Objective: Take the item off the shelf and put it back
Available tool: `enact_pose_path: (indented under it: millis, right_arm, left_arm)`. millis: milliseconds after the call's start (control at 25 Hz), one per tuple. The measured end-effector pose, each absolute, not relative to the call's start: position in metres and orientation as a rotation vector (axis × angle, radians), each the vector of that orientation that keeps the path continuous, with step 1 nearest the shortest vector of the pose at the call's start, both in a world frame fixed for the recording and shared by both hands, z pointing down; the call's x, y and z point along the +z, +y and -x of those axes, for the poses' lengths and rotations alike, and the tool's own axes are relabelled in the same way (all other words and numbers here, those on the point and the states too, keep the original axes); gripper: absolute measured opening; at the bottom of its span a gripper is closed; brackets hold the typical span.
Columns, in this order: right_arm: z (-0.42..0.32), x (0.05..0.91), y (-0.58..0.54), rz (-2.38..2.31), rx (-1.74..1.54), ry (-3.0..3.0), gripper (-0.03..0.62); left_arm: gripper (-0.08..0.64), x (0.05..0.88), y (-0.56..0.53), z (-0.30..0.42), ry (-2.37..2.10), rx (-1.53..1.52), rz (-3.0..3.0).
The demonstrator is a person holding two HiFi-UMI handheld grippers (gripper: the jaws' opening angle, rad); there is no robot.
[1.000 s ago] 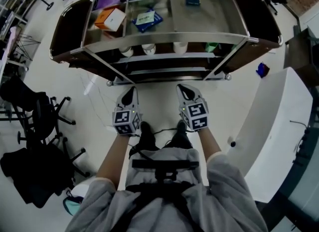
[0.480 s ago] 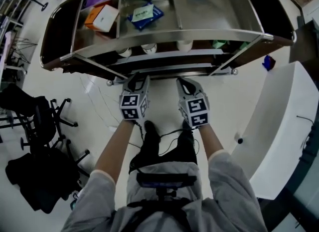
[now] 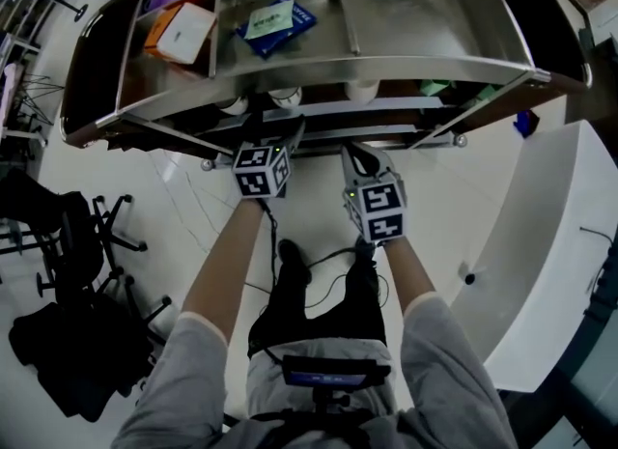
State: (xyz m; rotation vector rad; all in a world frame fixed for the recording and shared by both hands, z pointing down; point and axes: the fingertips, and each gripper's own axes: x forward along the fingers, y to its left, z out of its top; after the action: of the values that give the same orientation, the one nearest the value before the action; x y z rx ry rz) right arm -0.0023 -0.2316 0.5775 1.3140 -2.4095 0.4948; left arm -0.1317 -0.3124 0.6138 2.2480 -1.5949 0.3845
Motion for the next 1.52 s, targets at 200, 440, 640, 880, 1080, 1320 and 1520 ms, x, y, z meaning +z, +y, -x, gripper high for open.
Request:
enact_pose_path:
  millis: [200,440,640,880,1080,1320,1520]
  right_arm:
    - [0.000,0.593,-0.241,-1.325,0.503,-2.407,0.009]
    - [-0.011,0.610,-0.244,-1.345,0.528,-2.397,0.009]
    - [-0.021,0.617,-0.247,-1.368,0.574,-2.386,0.009]
    - [-0.022,0.623,-0.251,-1.354,0.576,-2.379,0.009]
    - [-0.020,0.623,-0.252,-1.340,0.583,-2.379,0.009]
    - [-0.017,0.623,-0.254,-1.328,0.573,-2.391,0.009]
    - [-0.019,0.617,-0.252,-1.320,0.572,-2.386,0.009]
  left_arm:
    - [0.453,0.635,-0.344,0.134,-1.607,0.391,-2.224]
    - [0.477,0.651,-0.373,0.135,-1.660,0.455,-2.233]
    - [0.477,0.653,-0.388,0.135,-1.663,0.483,-2.249]
    - [0.471,0.659,-0.396,0.136,-1.669,0.538,-2.251]
    - [0.402,0.659,-0.396,0.134,-1.646,0.580,-2.287]
    - [0.400,0.660,-0.395,0.134,-1.645,0.594,-2.282]
    - [0.399,0.657,-0.387,0.136,-1.652,0.600,-2.268]
